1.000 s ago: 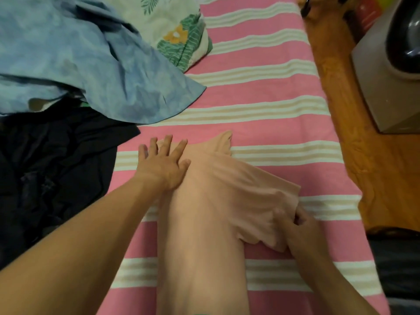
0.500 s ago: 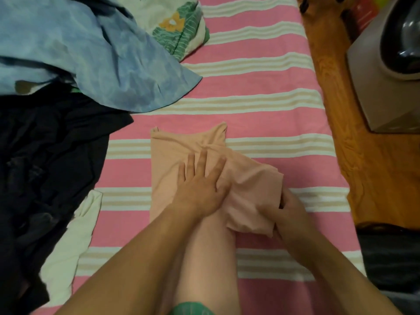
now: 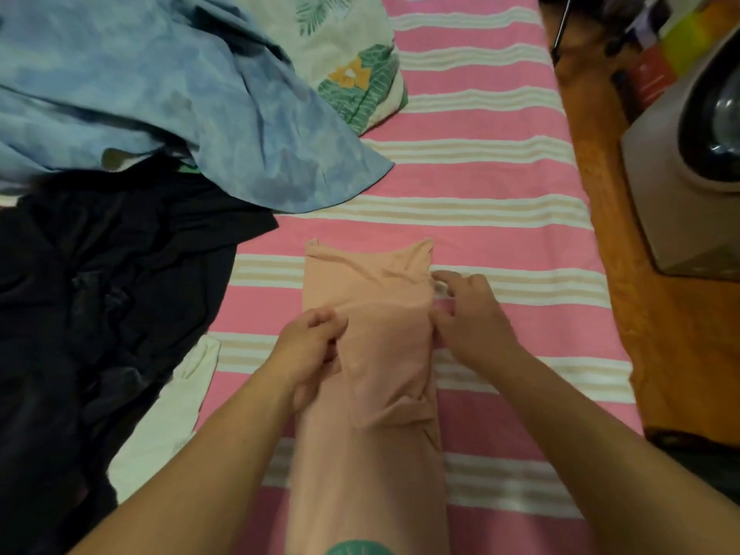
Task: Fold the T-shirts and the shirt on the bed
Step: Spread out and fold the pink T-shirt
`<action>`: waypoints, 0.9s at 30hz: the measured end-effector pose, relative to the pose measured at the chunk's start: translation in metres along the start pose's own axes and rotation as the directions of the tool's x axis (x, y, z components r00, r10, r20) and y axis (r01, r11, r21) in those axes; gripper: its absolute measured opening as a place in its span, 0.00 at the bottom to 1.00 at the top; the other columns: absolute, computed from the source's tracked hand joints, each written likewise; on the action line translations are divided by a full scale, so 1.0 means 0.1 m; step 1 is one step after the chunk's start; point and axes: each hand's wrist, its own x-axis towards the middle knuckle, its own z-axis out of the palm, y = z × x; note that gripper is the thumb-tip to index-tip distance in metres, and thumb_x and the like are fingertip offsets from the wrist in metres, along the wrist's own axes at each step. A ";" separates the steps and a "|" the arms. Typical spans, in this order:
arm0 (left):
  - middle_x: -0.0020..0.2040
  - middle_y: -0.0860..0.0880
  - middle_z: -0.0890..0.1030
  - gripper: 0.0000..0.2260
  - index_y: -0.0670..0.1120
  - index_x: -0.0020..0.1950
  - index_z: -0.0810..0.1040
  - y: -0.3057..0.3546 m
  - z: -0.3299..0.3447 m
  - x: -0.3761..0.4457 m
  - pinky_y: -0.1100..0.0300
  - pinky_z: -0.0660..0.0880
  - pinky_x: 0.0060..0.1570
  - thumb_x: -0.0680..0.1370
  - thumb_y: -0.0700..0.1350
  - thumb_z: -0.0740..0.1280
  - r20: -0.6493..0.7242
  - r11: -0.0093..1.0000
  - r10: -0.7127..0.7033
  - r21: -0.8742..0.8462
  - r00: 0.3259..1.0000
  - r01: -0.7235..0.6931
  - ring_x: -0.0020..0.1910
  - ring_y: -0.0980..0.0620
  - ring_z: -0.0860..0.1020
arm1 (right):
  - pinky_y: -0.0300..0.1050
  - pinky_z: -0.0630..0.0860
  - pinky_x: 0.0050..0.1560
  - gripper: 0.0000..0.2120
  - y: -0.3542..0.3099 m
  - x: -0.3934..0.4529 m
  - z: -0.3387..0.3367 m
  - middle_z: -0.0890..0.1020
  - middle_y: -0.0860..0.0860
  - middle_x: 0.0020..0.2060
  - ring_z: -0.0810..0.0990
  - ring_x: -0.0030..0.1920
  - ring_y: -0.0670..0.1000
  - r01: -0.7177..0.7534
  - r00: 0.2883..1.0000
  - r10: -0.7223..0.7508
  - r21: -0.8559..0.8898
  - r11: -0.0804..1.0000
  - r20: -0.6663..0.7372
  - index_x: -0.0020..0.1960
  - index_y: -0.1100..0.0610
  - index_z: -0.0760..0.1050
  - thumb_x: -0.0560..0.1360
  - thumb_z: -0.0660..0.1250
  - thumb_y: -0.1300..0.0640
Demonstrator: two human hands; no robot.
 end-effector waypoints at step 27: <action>0.52 0.48 0.77 0.13 0.48 0.60 0.78 -0.34 0.05 -0.36 0.49 0.75 0.47 0.80 0.52 0.63 0.626 -0.117 0.499 0.734 0.600 -0.669 0.49 0.43 0.76 | 0.44 0.72 0.52 0.14 0.11 0.70 0.19 0.70 0.51 0.55 0.73 0.49 0.50 0.151 0.988 -0.152 0.068 0.986 0.022 0.60 0.52 0.75 0.76 0.71 0.56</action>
